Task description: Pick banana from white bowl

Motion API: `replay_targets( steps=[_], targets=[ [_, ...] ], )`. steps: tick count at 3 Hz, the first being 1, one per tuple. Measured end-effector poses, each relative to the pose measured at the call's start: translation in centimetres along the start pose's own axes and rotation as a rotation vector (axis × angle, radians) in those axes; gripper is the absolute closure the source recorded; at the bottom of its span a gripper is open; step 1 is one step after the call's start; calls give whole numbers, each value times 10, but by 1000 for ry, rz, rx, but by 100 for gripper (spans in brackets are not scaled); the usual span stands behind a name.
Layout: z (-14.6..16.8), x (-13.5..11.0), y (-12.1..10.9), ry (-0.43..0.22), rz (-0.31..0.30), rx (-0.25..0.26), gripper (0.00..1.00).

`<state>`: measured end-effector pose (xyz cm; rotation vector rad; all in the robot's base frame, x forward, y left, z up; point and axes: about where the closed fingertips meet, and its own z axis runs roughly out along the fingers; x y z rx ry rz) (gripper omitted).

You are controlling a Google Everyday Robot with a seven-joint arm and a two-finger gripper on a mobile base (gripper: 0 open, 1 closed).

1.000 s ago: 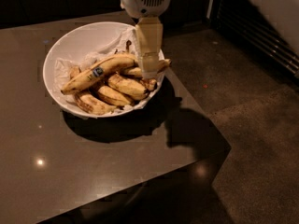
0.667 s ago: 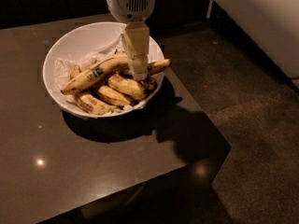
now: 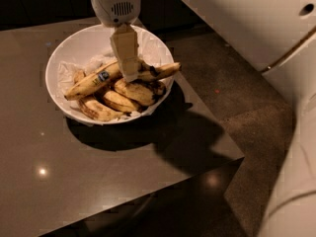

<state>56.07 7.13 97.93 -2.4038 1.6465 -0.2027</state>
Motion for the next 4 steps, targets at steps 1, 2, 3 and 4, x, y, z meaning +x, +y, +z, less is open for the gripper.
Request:
replay_targets(
  steps=[1, 2, 3, 4],
  targets=[
    [8, -8, -9, -4, -24, -11, 29],
    [19, -12, -14, -9, -32, -33, 35],
    [28, -13, -15, -15, -34, -55, 32],
    [42, -12, -18, -19, -29, -86, 32]
  ],
)
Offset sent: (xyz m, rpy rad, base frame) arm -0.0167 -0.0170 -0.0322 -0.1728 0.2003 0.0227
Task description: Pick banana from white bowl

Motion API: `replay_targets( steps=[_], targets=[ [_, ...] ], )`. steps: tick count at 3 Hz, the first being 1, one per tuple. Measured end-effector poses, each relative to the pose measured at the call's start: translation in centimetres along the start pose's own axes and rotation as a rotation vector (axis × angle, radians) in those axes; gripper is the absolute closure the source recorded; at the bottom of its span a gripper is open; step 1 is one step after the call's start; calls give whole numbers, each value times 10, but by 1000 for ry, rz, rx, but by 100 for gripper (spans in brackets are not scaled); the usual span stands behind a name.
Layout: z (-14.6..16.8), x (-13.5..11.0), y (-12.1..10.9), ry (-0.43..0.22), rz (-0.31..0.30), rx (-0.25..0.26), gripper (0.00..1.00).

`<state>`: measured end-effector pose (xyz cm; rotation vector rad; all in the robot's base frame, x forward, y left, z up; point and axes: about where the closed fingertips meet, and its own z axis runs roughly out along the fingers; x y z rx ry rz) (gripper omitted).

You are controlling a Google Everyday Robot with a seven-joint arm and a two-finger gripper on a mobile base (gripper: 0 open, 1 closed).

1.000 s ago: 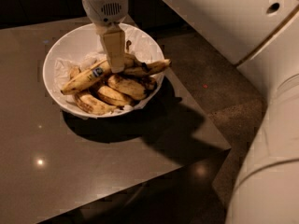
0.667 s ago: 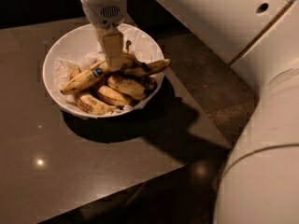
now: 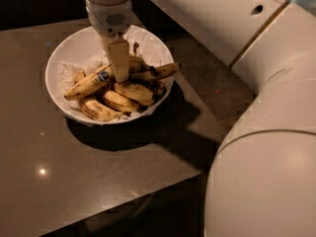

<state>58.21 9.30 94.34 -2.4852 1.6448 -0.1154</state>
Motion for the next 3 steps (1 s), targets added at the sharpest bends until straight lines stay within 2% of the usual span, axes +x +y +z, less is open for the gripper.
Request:
replay_targets(
  steps=[1, 3],
  targets=[
    [11, 4, 1, 15, -4, -26, 51],
    [4, 4, 0, 15, -4, -26, 96]
  ],
)
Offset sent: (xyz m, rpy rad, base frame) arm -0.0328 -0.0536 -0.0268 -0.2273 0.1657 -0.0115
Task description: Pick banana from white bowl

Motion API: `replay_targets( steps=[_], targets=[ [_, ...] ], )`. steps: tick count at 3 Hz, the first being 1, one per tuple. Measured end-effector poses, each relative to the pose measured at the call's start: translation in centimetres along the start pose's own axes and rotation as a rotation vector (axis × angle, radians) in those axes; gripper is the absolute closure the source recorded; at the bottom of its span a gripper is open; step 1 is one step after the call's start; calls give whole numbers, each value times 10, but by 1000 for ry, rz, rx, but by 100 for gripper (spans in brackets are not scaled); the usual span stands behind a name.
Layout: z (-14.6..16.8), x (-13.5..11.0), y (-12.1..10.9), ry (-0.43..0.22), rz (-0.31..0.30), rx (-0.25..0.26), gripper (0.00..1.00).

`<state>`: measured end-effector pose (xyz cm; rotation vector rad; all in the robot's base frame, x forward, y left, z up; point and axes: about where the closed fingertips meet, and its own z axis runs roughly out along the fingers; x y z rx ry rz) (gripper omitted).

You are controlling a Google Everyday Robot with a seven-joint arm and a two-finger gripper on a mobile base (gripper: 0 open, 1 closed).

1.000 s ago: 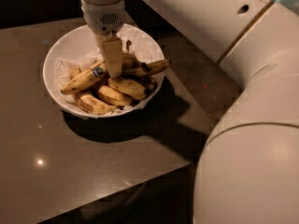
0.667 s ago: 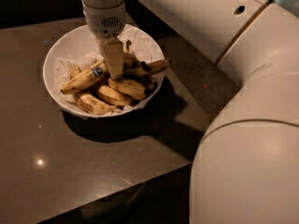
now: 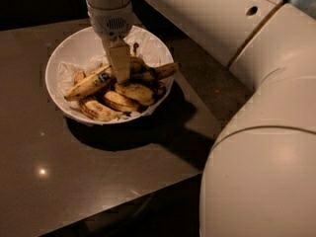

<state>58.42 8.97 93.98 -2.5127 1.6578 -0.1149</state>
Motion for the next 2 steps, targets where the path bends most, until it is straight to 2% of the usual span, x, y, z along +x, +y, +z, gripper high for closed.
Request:
replay_targets(
  steps=[2],
  targets=[
    [-1, 0, -1, 0, 0, 0, 100]
  ],
)
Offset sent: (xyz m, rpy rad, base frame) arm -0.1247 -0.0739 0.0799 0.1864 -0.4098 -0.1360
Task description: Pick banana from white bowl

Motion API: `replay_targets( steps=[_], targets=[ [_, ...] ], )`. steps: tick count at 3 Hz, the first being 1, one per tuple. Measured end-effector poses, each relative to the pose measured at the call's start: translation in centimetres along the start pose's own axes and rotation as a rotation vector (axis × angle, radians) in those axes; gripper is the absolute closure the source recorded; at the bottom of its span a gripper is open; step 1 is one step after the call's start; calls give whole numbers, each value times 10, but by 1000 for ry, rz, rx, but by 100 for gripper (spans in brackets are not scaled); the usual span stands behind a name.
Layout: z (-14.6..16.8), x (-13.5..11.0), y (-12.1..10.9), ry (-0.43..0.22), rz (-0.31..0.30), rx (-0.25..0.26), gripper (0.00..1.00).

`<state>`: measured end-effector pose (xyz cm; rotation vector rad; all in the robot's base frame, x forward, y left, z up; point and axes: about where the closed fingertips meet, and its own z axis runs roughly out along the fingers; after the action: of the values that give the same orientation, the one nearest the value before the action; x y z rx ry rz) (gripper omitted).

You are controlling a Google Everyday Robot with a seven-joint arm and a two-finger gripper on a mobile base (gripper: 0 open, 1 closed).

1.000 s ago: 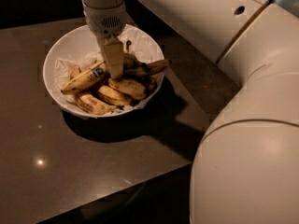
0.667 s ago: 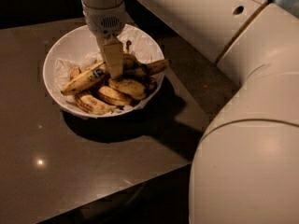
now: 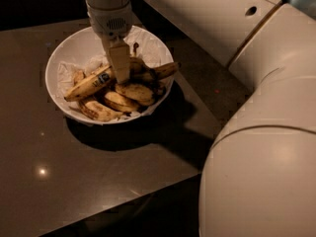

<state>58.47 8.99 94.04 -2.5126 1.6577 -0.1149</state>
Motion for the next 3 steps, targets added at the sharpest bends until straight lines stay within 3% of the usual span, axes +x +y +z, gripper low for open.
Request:
replay_targets(
  steps=[3],
  targets=[
    [8, 0, 1, 0, 0, 0, 100]
  ],
)
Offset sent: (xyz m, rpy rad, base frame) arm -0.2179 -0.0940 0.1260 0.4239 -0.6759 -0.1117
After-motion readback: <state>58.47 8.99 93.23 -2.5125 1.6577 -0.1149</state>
